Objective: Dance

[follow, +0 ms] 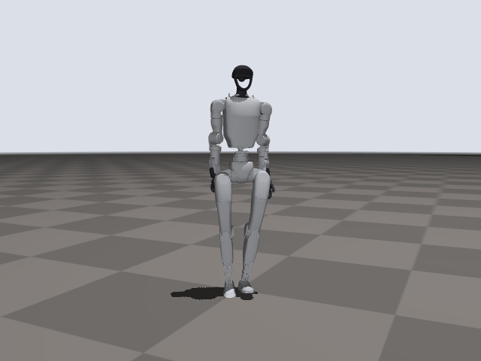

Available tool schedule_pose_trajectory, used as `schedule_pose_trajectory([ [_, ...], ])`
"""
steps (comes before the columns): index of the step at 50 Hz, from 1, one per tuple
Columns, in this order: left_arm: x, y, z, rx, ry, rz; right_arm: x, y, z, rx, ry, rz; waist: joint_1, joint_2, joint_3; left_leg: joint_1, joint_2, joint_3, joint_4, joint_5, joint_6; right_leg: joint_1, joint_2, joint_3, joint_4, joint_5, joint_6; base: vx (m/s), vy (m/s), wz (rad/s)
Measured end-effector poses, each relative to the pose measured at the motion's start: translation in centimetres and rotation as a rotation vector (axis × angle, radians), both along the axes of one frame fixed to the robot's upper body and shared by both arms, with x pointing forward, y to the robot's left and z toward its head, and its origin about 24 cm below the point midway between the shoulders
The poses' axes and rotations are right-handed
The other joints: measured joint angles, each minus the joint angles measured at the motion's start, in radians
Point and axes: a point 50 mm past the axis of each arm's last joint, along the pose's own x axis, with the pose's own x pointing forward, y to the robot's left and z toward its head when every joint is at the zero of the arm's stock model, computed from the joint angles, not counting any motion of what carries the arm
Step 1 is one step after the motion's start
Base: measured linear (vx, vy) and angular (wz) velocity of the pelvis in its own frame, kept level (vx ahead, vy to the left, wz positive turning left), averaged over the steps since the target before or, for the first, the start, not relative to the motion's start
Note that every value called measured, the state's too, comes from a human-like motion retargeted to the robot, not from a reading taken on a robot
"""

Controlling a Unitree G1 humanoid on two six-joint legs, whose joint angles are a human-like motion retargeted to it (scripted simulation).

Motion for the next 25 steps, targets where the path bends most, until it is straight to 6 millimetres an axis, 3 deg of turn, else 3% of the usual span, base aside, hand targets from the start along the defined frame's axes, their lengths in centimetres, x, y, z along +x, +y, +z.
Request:
schedule_pose_trajectory([
  [12, -2.4, 0.0, 0.0, -0.080, 0.116, -0.108, -1.6, -0.1, 0.1, 0.010, 0.068, 0.013, -0.003, 0.004, 0.001, -0.001, -0.002, -0.012, 0.005, 0.000, -0.003, 0.001, -0.005, -0.005, 0.003, -0.003, 0.004, 0.00, 0.00, 0.00],
  [25, -2.7, 0.1, 0.0, -0.098, 0.100, -0.049, -2.5, 0.1, 0.3, 0.028, 0.076, -0.030, 0.016, 0.009, 0.005, 0.000, -0.001, -0.006, 0.003, 0.002, -0.006, 0.003, -0.007, 0.005, 0.004, -0.005, 0.006, 0.00, 0.00, 0.00],
])
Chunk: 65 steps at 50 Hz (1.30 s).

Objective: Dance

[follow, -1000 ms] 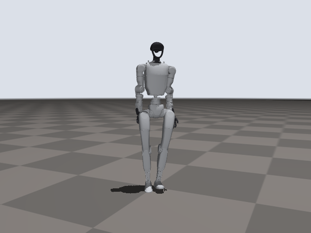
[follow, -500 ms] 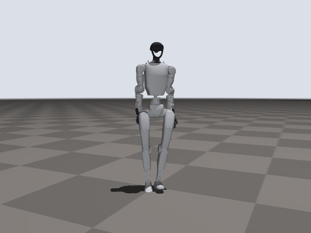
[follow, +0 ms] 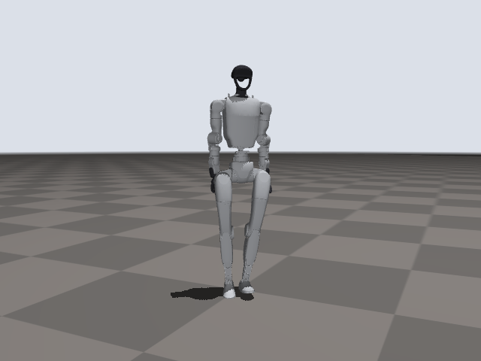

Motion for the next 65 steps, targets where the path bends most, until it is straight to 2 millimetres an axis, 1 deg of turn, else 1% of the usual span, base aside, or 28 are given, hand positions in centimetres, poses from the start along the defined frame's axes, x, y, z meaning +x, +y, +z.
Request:
schedule_pose_trajectory([
  [16, 0.8, -0.1, 0.0, -0.002, -0.031, -0.017, 0.2, 0.1, 0.0, 0.013, -0.023, 0.002, -0.012, -0.003, -0.001, -0.011, -0.003, -0.015, -0.001, 0.004, -0.004, -0.012, -0.002, -0.014, 0.000, 0.000, -0.001, 0.00, 0.00, 0.00],
  [23, 1.0, 0.0, 0.0, 0.007, -0.037, -0.031, 0.0, -0.1, 0.0, 0.009, -0.014, -0.004, -0.011, -0.005, -0.003, -0.011, -0.003, -0.019, -0.003, 0.005, -0.005, -0.012, -0.003, -0.018, -0.001, -0.002, -0.001, 0.00, 0.00, 0.00],
  [35, 0.7, 0.6, 0.0, 0.032, -0.028, -0.010, -0.4, -0.7, 0.1, -0.007, 0.000, -0.037, -0.011, -0.008, -0.007, -0.012, -0.005, -0.020, -0.001, 0.004, -0.001, -0.010, -0.003, -0.023, -0.003, -0.007, 0.000, 0.00, 0.00, 0.00],
  [45, 0.2, 1.1, 0.0, 0.056, -0.016, 0.041, -0.8, -0.9, 0.1, -0.026, 0.009, -0.144, -0.011, -0.008, -0.011, -0.003, -0.006, -0.021, -0.001, 0.001, 0.005, -0.002, 0.000, -0.025, -0.003, -0.013, -0.001, 0.01, 0.00, 0.00],
  [53, 0.6, 1.5, 0.1, 0.043, -0.111, 0.134, -0.7, -1.4, 0.1, -0.055, -0.037, -0.265, -0.018, -0.007, -0.017, 0.001, -0.008, -0.024, 0.002, -0.003, 0.008, 0.005, 0.003, -0.023, -0.002, -0.019, -0.001, 0.07, -0.04, 0.00],
  [57, 0.9, 2.2, 0.3, 0.026, -0.177, 0.168, -0.8, -1.8, 0.3, -0.059, -0.096, -0.329, -0.016, -0.008, -0.017, 0.002, -0.011, -0.027, 0.007, -0.006, 0.012, 0.007, 0.001, -0.023, -0.001, -0.021, 0.000, 0.07, -0.03, 0.00],
  [60, 0.9, 3.0, 0.4, -0.013, -0.216, 0.187, -0.9, -2.2, 0.5, -0.027, -0.161, -0.366, -0.016, -0.009, -0.018, 0.002, -0.012, -0.031, 0.009, -0.007, 0.012, 0.008, 0.001, -0.023, 0.000, -0.022, 0.000, 0.02, -0.01, 0.00],
  [65, 0.5, 5.3, 0.9, -0.090, -0.251, 0.208, -1.8, -3.3, 1.3, 0.078, -0.258, -0.353, -0.013, -0.011, -0.016, 0.003, -0.013, -0.032, 0.008, -0.007, 0.013, 0.008, 0.001, -0.026, -0.002, -0.023, 0.000, 0.00, 0.00, 0.00],
])
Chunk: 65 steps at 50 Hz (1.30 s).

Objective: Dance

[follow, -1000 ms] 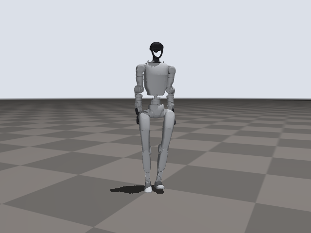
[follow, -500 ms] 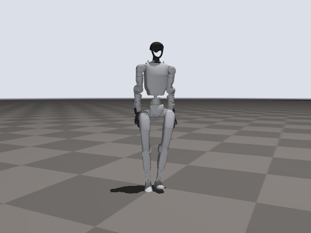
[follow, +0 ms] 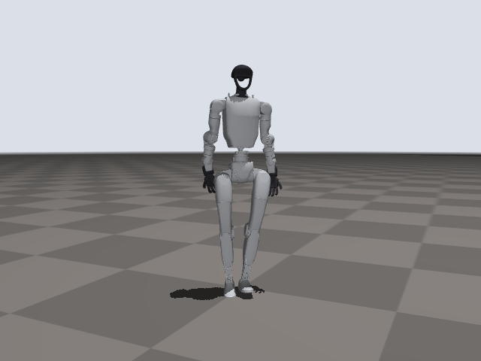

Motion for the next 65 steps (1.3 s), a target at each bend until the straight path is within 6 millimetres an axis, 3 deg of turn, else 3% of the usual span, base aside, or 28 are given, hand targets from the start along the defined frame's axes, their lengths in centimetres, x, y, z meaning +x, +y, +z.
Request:
schedule_pose_trajectory([
  [5, -0.7, 3.5, 1.1, -0.054, 0.009, -0.021, -1.8, -2.5, 0.9, 0.029, 0.022, 0.105, 0.000, -0.002, 0.000, -0.004, 0.001, 0.000, -0.002, 0.001, -0.002, -0.004, 0.000, 0.000, -0.002, 0.001, 0.001, 0.00, 0.00, 0.00],
  [11, -1.2, 9.0, 3.2, -0.014, 0.097, -0.066, -4.1, -6.8, 2.3, 0.014, 0.208, 0.233, 0.007, -0.004, 0.002, -0.007, 0.001, -0.002, -0.004, 0.003, -0.002, -0.008, -0.001, -0.001, -0.004, 0.002, 0.002, 0.00, 0.00, 0.00],
  [17, 0.0, 14.4, 5.8, 0.129, 0.167, -0.063, -4.1, -12.1, 3.7, -0.127, 0.405, 0.247, 0.013, -0.004, 0.004, -0.014, 0.001, -0.002, -0.004, 0.006, -0.004, -0.015, -0.002, 0.000, -0.005, 0.006, 0.005, 0.00, 0.00, 0.00],
  [22, 2.3, 18.1, 8.1, 0.284, 0.195, -0.051, -2.0, -16.7, 5.2, -0.281, 0.481, 0.237, 0.018, -0.005, 0.003, -0.020, 0.002, 0.000, -0.004, 0.006, -0.009, -0.022, -0.002, 0.006, -0.005, 0.010, 0.008, 0.00, 0.00, 0.00],
  [26, 5.4, 20.5, 10.2, 0.390, 0.183, -0.083, 0.9, -20.1, 6.6, -0.407, 0.544, 0.230, 0.024, -0.006, 0.004, -0.025, 0.003, 0.002, -0.004, 0.007, -0.014, -0.028, -0.003, 0.010, -0.005, 0.015, 0.011, -0.05, 0.01, -0.06],
  [30, 9.9, 22.3, 12.6, 0.519, 0.131, -0.128, 4.5, -23.3, 8.5, -0.568, 0.586, 0.219, 0.030, -0.008, 0.002, -0.033, 0.003, 0.005, -0.003, 0.010, -0.017, -0.037, -0.003, 0.013, -0.005, 0.019, 0.013, -0.06, 0.01, -0.02],
  [35, 17.2, 23.1, 16.2, 0.675, 0.003, -0.216, 10.3, -26.8, 11.8, -0.794, 0.587, 0.227, 0.032, -0.013, -0.004, -0.045, 0.002, 0.010, -0.003, 0.017, -0.020, -0.049, -0.007, 0.012, -0.003, 0.023, 0.013, -0.07, 0.02, 0.02],
  [39, 23.4, 21.7, 19.1, 0.763, -0.114, -0.316, 15.6, -28.3, 14.7, -0.980, 0.581, 0.253, 0.040, -0.016, -0.017, -0.060, 0.003, 0.016, -0.002, 0.023, -0.022, -0.063, -0.007, 0.015, -0.001, 0.027, 0.012, 0.00, 0.00, 0.00],
  [42, 27.7, 19.6, 20.8, 0.816, -0.195, -0.406, 19.8, -28.1, 16.3, -1.106, 0.568, 0.295, 0.045, -0.021, -0.031, -0.072, 0.003, 0.019, -0.002, 0.028, -0.024, -0.073, -0.009, 0.015, 0.001, 0.029, 0.011, 0.00, 0.00, 0.00],
  [47, 33.9, 14.7, 23.1, 0.899, -0.343, -0.541, 26.1, -26.3, 18.1, -1.304, 0.538, 0.345, 0.056, -0.030, -0.047, -0.083, 0.001, 0.023, 0.000, 0.037, -0.025, -0.085, -0.013, 0.016, 0.005, 0.033, 0.012, 0.00, 0.00, 0.00],
  [52, 39.2, 7.8, 25.6, 0.923, -0.577, -0.619, 32.3, -22.9, 20.0, -1.464, 0.380, 0.327, 0.069, -0.038, -0.057, -0.105, 0.001, 0.026, 0.010, 0.045, -0.027, -0.106, -0.019, 0.018, 0.016, 0.035, 0.015, 0.00, 0.00, 0.00],
  [58, 43.2, -1.8, 29.2, 0.807, -0.981, -0.686, 38.9, -17.3, 22.6, -1.580, -0.010, 0.350, 0.076, -0.050, -0.062, -0.154, -0.006, 0.009, 0.048, 0.042, -0.025, -0.145, -0.039, 0.019, 0.039, 0.034, 0.023, -0.06, -0.03, 0.01],
  [65, 43.9, -11.2, 32.6, 0.496, -1.327, -0.850, 43.6, -10.7, 24.9, -1.565, -0.454, 0.588, 0.088, -0.060, -0.050, -0.197, -0.016, -0.002, 0.102, 0.017, -0.018, -0.177, -0.060, 0.022, 0.065, 0.032, 0.032, -0.06, 0.00, -0.04],
])
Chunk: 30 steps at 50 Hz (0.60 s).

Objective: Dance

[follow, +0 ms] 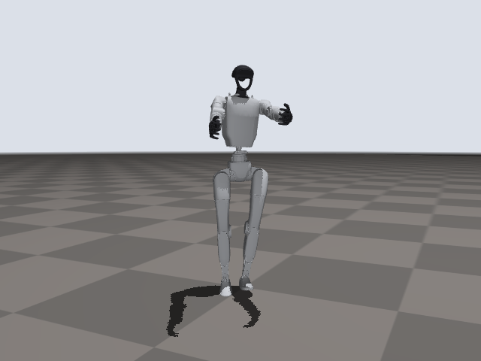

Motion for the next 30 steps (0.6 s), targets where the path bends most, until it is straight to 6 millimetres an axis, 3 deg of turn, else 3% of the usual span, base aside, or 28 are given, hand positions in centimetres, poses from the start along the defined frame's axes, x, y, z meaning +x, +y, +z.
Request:
schedule_pose_trajectory([
  [8, -1.0, -5.8, 2.0, -0.015, -0.057, -0.315, 2.4, 6.4, 1.4, 0.046, -0.022, 0.398, 0.004, 0.005, 0.016, -0.019, 0.014, 0.012, 0.006, 0.003, -0.014, -0.036, -0.006, 0.013, 0.038, 0.000, 0.003, -0.08, 0.01, -0.10],
  [16, -2.3, -9.0, 2.5, -0.132, -0.074, -0.480, 3.1, 9.7, 2.8, 0.168, -0.123, 0.563, -0.003, 0.018, 0.036, -0.017, 0.019, 0.016, -0.012, 0.015, -0.026, -0.048, -0.007, 0.010, 0.048, -0.006, 0.001, -0.05, 0.00, 0.08],
  [20, -2.6, -9.5, 2.4, -0.186, -0.072, -0.525, 3.2, 10.1, 3.1, 0.198, -0.152, 0.621, -0.003, 0.020, 0.042, -0.018, 0.016, 0.019, -0.022, 0.026, -0.027, -0.043, -0.009, 0.002, 0.029, 0.003, 0.001, -0.01, 0.00, 0.02],
  [30, -2.0, -8.1, 3.2, -0.254, -0.118, -0.462, 3.3, 10.4, 4.0, 0.350, -0.267, 0.635, -0.001, 0.017, 0.053, -0.025, 0.004, 0.017, -0.028, 0.050, -0.015, -0.038, -0.015, -0.010, 0.001, 0.033, 0.007, 0.00, 0.00, 0.00],
])
